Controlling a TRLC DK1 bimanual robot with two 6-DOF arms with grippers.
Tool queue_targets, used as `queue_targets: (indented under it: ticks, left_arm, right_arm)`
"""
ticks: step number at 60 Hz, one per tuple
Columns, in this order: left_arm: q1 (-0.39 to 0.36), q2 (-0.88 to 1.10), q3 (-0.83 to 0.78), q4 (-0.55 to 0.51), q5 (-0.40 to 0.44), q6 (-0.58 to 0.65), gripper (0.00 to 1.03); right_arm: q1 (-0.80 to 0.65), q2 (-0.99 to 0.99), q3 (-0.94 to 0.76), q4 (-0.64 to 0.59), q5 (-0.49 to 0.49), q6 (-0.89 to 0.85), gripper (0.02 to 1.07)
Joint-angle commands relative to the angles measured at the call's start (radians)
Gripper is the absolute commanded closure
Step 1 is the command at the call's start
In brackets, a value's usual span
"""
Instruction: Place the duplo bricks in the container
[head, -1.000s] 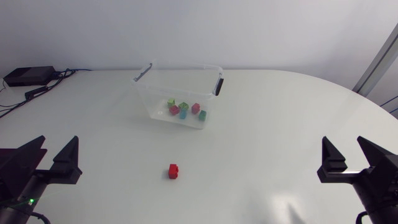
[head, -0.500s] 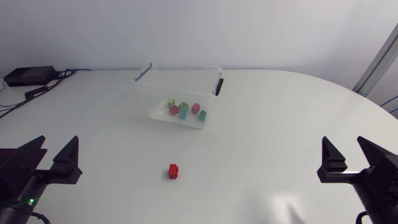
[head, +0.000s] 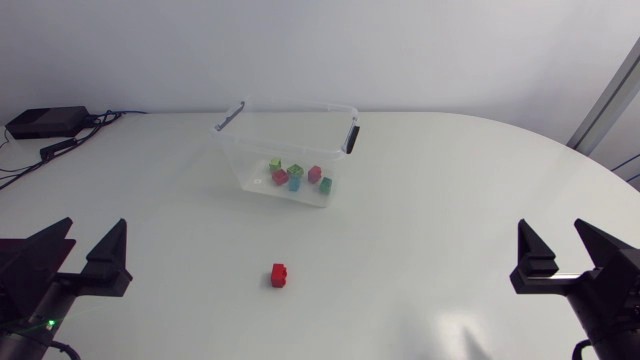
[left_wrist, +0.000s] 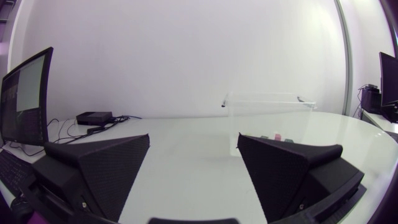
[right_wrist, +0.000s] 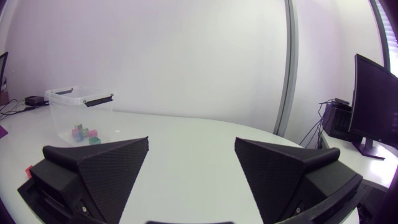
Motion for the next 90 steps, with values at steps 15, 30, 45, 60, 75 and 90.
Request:
queue_targets:
  ticks: [15, 30, 45, 60, 75, 90]
  left_arm:
    - [0.008, 0.109, 0.11, -0.029, 0.001, 0.024, 0.04]
    - [0.009, 0.435, 0.342, -0.125, 0.001, 0.009, 0.04]
    - [0.003, 0.617, 0.541, -0.349, 0.001, -0.023, 0.04]
    - [-0.134, 0.697, 0.664, -0.544, 0.0, -0.085, 0.04]
    - [-0.428, 0.817, 0.649, -0.612, -0.103, -0.177, 0.04]
    - [-0.565, 0.981, 0.669, -0.608, -0.114, -0.26, 0.04]
  right_arm:
    - [-0.008, -0.006, -0.02, 0.005, -0.004, -0.009, 0.07]
    - [-0.008, -0.006, -0.02, 0.005, -0.004, -0.009, 0.07]
    - [-0.008, -0.006, -0.02, 0.005, -0.004, -0.009, 0.07]
    - [-0.008, -0.006, -0.02, 0.005, -0.004, -0.009, 0.07]
    - [-0.008, -0.006, -0.02, 0.005, -0.004, -0.009, 0.07]
    - [-0.008, -0.006, -0.02, 0.005, -0.004, -0.009, 0.07]
